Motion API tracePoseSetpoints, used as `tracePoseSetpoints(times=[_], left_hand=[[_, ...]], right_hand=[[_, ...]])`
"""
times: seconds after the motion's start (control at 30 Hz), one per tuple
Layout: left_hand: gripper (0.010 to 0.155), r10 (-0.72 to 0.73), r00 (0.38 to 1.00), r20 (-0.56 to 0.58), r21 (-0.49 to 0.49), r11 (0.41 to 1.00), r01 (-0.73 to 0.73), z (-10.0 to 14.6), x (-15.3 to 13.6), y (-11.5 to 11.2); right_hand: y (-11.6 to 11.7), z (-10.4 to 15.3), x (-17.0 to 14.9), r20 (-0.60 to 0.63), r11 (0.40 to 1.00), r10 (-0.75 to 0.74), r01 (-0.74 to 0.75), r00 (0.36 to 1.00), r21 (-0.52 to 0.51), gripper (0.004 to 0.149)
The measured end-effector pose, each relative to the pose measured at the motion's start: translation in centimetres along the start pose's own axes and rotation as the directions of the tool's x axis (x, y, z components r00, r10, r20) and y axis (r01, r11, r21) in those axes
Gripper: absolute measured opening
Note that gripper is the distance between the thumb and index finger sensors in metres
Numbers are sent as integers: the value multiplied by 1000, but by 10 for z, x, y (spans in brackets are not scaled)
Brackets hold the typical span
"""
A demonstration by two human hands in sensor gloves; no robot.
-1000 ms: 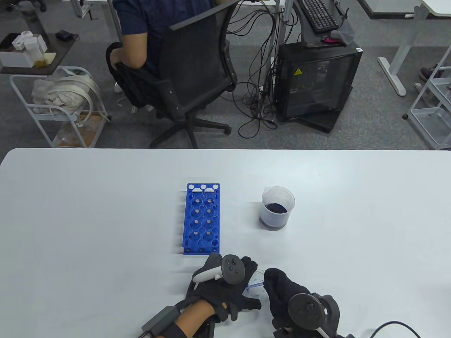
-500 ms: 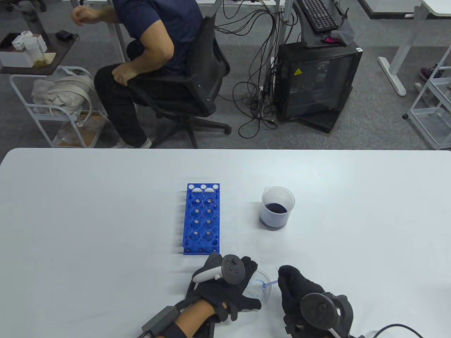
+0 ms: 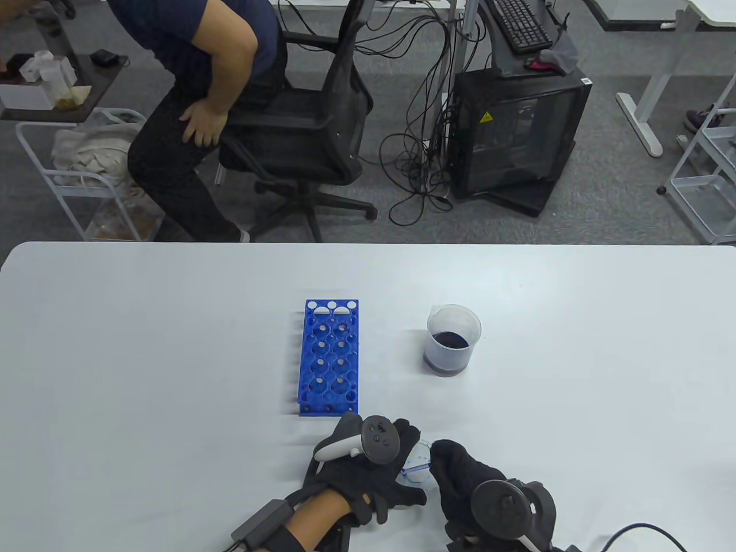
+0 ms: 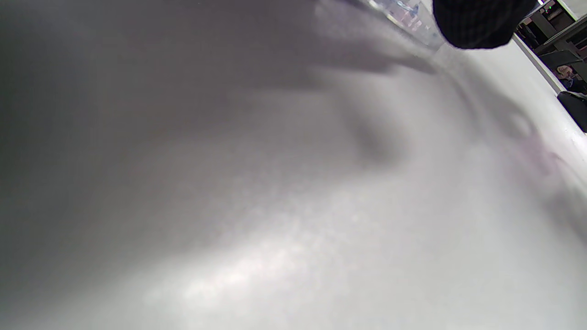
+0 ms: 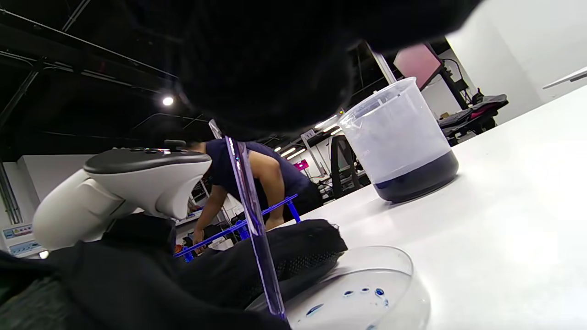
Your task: Dip glass rod and spread liquid on culture dish
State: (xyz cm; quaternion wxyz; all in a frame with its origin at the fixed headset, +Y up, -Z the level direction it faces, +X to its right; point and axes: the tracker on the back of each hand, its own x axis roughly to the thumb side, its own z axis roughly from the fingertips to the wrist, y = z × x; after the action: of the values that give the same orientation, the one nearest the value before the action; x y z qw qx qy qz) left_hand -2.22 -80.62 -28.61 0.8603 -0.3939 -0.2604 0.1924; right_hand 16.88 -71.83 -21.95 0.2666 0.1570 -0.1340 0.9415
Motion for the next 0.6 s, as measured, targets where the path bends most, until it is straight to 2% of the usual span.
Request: tracePoseSetpoints(times=[0.37, 0.6], left_hand=[[106, -4, 1000, -1, 0, 1000, 4, 0, 0, 0], [106, -4, 1000, -1, 0, 1000, 4, 0, 0, 0]], right_hand=[[-13, 1, -18, -32, 997, 44, -46, 999, -58, 37], [-20, 9, -9, 10, 998, 57, -56, 998, -35, 37]])
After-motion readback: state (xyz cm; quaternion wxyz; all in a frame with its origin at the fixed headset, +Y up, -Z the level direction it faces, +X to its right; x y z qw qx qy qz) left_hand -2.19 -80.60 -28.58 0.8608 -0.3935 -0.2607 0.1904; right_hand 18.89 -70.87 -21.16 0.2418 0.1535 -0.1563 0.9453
